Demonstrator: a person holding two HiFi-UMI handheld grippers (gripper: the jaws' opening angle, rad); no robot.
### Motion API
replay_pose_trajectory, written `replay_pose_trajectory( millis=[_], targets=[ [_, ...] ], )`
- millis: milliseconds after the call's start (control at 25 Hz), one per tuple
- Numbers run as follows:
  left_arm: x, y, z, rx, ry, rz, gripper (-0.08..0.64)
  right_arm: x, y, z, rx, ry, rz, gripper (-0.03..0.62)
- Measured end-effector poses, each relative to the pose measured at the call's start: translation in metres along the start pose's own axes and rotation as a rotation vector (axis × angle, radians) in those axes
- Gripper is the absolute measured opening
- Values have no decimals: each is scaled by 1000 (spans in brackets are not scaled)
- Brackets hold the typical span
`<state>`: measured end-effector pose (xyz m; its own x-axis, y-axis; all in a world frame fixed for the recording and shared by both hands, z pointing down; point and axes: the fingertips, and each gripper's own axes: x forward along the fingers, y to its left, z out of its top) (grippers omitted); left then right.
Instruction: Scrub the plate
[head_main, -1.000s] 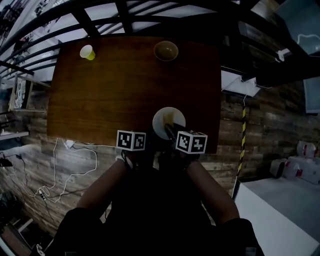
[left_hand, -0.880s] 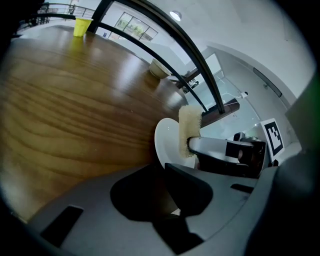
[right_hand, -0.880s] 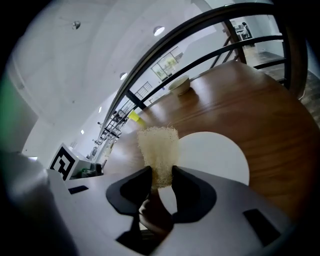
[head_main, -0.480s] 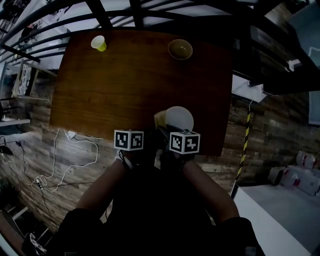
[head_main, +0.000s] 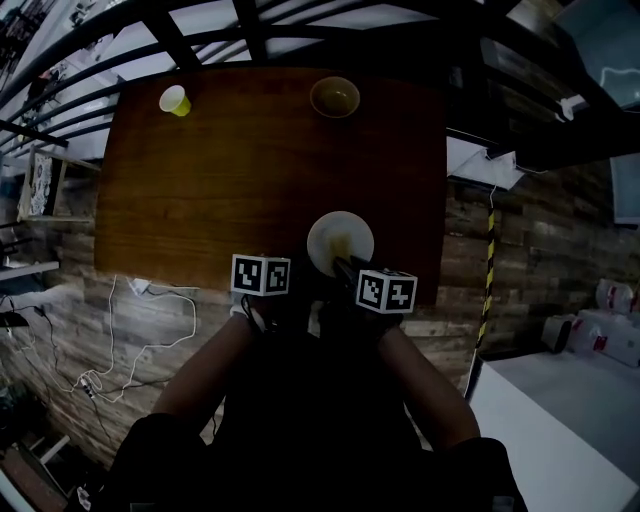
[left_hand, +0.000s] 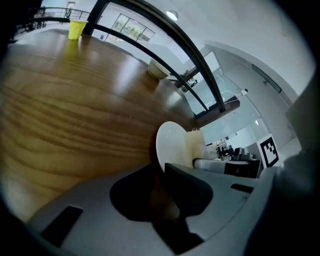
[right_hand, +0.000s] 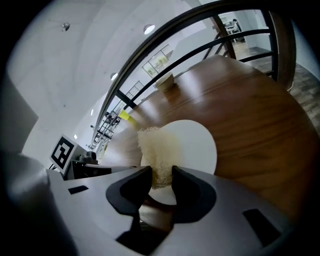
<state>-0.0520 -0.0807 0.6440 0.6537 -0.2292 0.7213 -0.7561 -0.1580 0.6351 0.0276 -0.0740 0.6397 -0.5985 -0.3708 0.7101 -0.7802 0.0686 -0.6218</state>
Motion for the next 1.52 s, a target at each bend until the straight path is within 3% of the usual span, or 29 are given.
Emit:
replay_pose_trajectory(
  millis=[200, 440, 680, 1080, 1200, 1520],
  targets=[
    [8, -2, -3, 20, 36, 6, 72, -28, -30, 14, 55, -72, -61, 137],
    [12, -7, -2, 27, 39, 7, 72, -41, -44, 20, 96, -111, -65, 137],
    [9, -8, -2, 11, 24, 6, 72, -28, -15, 14, 58, -72, -11, 137],
    [-8, 1, 6, -84, -61, -25, 72, 11, 43, -19, -58, 75, 94, 137],
    [-10, 5, 8, -109, -76, -24, 72, 14, 44, -26, -51, 92, 96, 137],
    [2, -2, 7, -75, -41, -28, 72, -5, 13, -15, 37, 22, 58, 137]
  ],
)
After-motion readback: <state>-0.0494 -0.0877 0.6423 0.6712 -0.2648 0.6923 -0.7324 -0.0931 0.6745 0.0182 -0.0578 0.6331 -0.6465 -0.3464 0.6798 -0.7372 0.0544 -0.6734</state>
